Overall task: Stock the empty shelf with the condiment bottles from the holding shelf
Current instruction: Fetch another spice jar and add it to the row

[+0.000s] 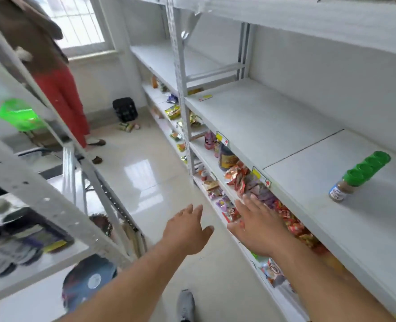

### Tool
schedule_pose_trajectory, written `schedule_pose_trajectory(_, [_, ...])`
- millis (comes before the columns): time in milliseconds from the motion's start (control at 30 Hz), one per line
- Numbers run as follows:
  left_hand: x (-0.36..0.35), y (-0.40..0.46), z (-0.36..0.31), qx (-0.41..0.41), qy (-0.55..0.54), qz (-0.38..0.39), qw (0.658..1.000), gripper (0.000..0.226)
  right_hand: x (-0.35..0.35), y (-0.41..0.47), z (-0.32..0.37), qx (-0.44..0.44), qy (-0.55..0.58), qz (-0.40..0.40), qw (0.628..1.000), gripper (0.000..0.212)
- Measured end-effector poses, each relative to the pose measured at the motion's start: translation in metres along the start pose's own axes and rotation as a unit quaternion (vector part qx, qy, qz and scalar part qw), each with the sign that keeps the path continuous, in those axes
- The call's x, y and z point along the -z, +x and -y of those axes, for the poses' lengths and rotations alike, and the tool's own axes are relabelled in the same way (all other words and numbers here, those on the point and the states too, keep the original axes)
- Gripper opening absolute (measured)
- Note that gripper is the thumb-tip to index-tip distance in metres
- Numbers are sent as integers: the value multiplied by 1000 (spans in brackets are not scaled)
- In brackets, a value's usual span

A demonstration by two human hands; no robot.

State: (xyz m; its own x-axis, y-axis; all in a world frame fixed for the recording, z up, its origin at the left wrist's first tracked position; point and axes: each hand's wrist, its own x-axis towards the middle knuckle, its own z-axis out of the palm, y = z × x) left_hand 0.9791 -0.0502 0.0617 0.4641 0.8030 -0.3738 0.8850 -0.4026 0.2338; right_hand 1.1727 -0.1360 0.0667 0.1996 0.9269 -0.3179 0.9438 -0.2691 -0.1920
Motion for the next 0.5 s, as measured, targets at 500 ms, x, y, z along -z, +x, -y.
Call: schedule_pose_trajectory(500, [-38, -194, 176, 237, -125, -93, 959, 69, -58, -54, 222, 247, -39, 69, 966, 81])
